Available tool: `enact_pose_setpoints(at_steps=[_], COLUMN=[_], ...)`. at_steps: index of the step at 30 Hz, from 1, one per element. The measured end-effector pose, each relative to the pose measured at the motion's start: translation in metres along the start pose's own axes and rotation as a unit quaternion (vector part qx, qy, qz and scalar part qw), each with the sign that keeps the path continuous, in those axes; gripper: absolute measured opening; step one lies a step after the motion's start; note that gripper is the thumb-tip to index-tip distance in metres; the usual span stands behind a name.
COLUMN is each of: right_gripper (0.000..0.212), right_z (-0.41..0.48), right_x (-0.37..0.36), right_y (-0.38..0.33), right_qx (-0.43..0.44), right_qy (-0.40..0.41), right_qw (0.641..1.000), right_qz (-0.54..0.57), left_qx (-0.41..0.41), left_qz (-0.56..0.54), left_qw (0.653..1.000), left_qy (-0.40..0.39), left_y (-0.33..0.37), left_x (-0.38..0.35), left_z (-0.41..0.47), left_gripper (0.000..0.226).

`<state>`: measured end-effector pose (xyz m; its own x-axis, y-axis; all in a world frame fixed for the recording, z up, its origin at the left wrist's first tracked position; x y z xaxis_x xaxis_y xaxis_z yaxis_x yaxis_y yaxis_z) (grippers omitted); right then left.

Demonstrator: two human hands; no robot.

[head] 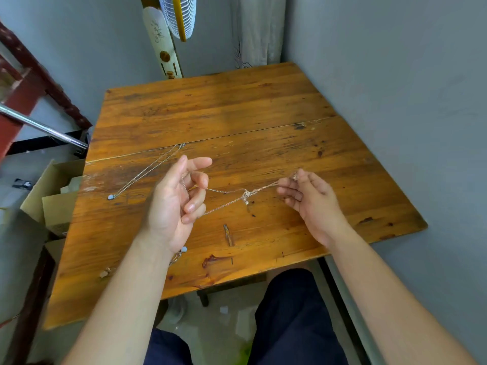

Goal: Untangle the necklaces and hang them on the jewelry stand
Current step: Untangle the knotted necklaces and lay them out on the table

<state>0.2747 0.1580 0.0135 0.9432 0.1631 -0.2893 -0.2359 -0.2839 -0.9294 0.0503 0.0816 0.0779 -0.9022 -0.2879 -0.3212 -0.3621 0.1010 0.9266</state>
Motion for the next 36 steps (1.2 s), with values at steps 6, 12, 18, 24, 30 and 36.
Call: enact_pose_setpoints(at_steps=[6, 12, 18, 24, 30, 36], right_gripper=[0.025, 0.018, 0.020, 0.028, 0.043, 0.061], right_z=[0.002, 0.009, 0.005, -0.005, -0.011, -0.031], right_x=[0.025, 0.037, 0.020, -0.009, -0.040, -0.114], right_y=[-0.010, -0.016, -0.029, -0.026, -0.008, 0.026], right_qx=[-0.069, -0.047, 0.045, 0.254, 0.214, 0.004], right_qy=[0.048, 0.059, -0.001, -0.038, -0.085, -0.271], right_qw=[0.947, 0.985, 0.974, 0.733, 0.864, 0.949], right_qz=[0.309, 0.158, -0.224, -0.630, -0.447, -0.163], left_qx=[0.029, 0.036, 0.049, -0.055, -0.082, -0.082], left_qz=[0.016, 0.106, 0.352, 0.518, 0.367, 0.272], left_qw=[0.996, 0.986, 0.930, 0.851, 0.926, 0.956], left_qy=[0.082, 0.124, 0.091, 0.070, -0.016, -0.071], left_y=[-0.032, -0.047, -0.042, -0.004, 0.025, 0.039], left_x=[0.020, 0.030, 0.018, 0.006, -0.003, -0.016], left_z=[-0.006, -0.012, -0.011, -0.013, -0.009, -0.011], left_gripper=[0.033, 0.036, 0.045, 0.055, 0.043, 0.038])
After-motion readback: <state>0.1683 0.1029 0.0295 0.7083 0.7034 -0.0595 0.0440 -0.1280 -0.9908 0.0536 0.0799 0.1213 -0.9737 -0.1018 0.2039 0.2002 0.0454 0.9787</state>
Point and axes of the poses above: each hand's wrist, its own z-axis towards the middle knuckle, its own x-axis out of the back of the hand, y = z × x, the point moved 6 cm from there along z, towards the middle knuckle, and after that the axes turned 3 degrees about z, right-handed, at the moved point
